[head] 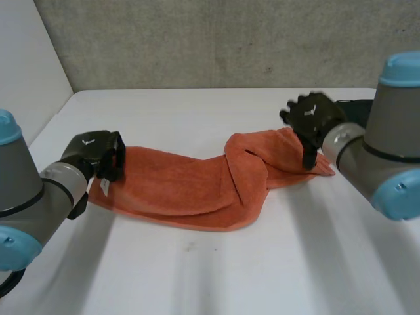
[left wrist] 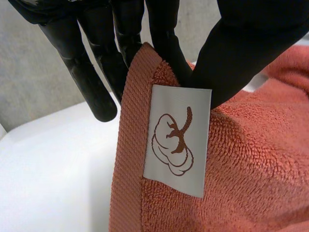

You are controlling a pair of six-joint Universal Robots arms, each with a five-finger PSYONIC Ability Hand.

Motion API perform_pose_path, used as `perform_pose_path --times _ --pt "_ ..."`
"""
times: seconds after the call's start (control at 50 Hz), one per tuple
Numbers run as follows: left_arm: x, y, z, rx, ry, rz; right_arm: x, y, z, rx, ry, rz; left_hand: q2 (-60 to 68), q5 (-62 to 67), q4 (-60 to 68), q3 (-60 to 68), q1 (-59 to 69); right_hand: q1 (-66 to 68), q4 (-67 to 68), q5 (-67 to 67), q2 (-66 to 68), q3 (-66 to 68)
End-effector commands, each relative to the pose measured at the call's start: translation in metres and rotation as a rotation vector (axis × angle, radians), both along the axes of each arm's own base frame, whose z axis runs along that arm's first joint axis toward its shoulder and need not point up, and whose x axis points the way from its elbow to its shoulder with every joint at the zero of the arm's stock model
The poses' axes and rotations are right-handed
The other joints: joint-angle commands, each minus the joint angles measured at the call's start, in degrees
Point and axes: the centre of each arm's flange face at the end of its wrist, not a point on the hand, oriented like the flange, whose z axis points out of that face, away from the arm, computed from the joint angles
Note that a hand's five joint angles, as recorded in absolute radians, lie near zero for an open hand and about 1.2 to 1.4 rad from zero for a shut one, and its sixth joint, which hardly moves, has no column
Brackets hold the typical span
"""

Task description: Fold the laundry.

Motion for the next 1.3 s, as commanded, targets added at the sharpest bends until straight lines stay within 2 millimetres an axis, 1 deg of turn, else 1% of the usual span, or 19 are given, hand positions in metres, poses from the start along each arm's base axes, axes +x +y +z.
perform_pose_path --times 0.02,0.16,0.24,0.3,0.42,0.62,0.66,0.7,0.72,0.76,0.8,0.82,0.86,0.92,1.02,1.1,1.14,1.24,1.3 --pt "-0.001 0.011 0.039 -0.072 0.118 0.008 -0.009 0.015 -0.028 0.234 -0.101 -0.035 11.45 13.76 11.21 11.77 13.18 1.93 -0.04 -0.64 0.76 1.34" --pt "-0.003 0.022 0.079 -0.158 0.221 -0.004 -0.008 -0.001 -0.067 0.395 -0.263 -0.073 11.45 13.76 11.21 11.77 13.18 3.1 1.13 0.53 1.94 2.51" --pt "-0.005 0.03 0.088 -0.175 0.228 -0.021 -0.003 -0.009 -0.084 0.394 -0.297 -0.071 11.45 13.76 11.21 11.77 13.18 7.8 5.84 5.24 6.64 7.22" --pt "-0.007 0.032 0.09 -0.178 0.23 -0.027 0.0 -0.019 -0.092 0.367 -0.319 -0.064 11.45 13.76 11.21 11.77 13.18 16.54 14.57 13.97 15.37 15.95" --pt "-0.007 0.033 0.089 -0.17 0.232 -0.028 0.006 -0.032 -0.106 0.354 -0.316 -0.054 11.45 13.76 11.21 11.77 13.18 25.44 23.47 22.87 24.28 24.85" --pt "-0.006 0.031 0.088 -0.173 0.225 -0.023 0.013 -0.043 -0.118 0.345 -0.313 -0.046 11.45 13.76 11.21 11.77 13.18 28.33 26.37 25.77 27.17 27.75" --pt "-0.006 0.031 0.085 -0.168 0.218 -0.024 0.014 -0.045 -0.12 0.345 -0.313 -0.045 3.28 5.58 3.03 3.6 5.01 31.67 29.71 29.11 30.51 31.09" --pt "-0.006 0.03 0.08 -0.153 0.211 -0.023 0.014 -0.046 -0.121 0.345 -0.313 -0.046 -11.99 -9.68 -12.24 -11.67 -10.26 34.88 32.91 32.31 33.72 34.29" --pt "-0.007 0.031 0.075 -0.137 0.205 -0.027 0.015 -0.046 -0.121 0.342 -0.314 -0.045 -29.4 -27.09 -29.64 -29.08 -27.66 36.56 34.6 33.99 35.4 35.97" --pt "-0.008 0.032 0.066 -0.108 0.193 -0.028 0.015 -0.047 -0.12 0.339 -0.314 -0.043 -39.46 -37.15 -39.7 -39.14 -37.72 43.45 41.48 40.88 42.28 42.86" --pt "-0.007 0.032 0.046 -0.048 0.166 -0.026 0.015 -0.048 -0.12 0.336 -0.312 -0.041 -44.2 -41.89 -44.44 -43.88 -42.46 51.0 49.04 48.44 49.84 50.42" --pt "-0.007 0.032 0.041 -0.032 0.157 -0.026 0.015 -0.048 -0.12 0.332 -0.309 -0.039 -44.87 -42.56 -45.12 -44.55 -43.14 59.87 57.91 57.3 58.71 59.28" --pt "-0.007 0.038 0.027 0.001 0.112 -0.037 0.015 -0.048 -0.12 0.329 -0.304 -0.037 -45.22 -42.91 -45.46 -44.9 -43.48 68.44 66.48 65.88 67.28 67.86" --pt "-0.008 0.045 0.014 0.023 0.05 -0.061 0.014 -0.049 -0.119 0.32 -0.29 -0.035 -45.39 -43.08 -45.63 -45.06 -43.65 68.48 66.51 65.91 67.31 67.89" --pt "-0.009 0.073 -0.013 0.065 -0.111 -0.155 0.01 -0.046 -0.11 0.311 -0.252 -0.032 -44.55 -42.24 -44.79 -44.23 -42.81 68.48 66.51 65.91 67.31 67.89" --pt "-0.004 0.086 -0.029 0.098 -0.194 -0.183 -0.003 -0.043 -0.075 0.282 -0.225 -0.038 -41.86 -39.55 -42.1 -41.54 -40.12 68.48 66.51 65.91 67.31 67.89" --pt "0.0 0.088 -0.035 0.103 -0.214 -0.181 -0.009 -0.041 -0.064 0.272 -0.216 -0.045 -41.02 -38.71 -41.26 -40.7 -39.28 68.48 66.51 65.91 67.31 67.89" --pt "0.002 0.084 -0.04 0.078 -0.215 -0.169 -0.016 -0.025 -0.035 0.245 -0.181 -0.031 -37.82 -35.51 -38.06 -37.5 -36.08 68.48 66.51 65.91 67.31 67.89" --pt "0.002 0.079 -0.043 0.057 -0.211 -0.161 -0.019 -0.014 -0.026 0.245 -0.173 -0.027 -35.13 -32.82 -35.37 -34.81 -33.39 68.48 66.51 65.91 67.31 67.89"
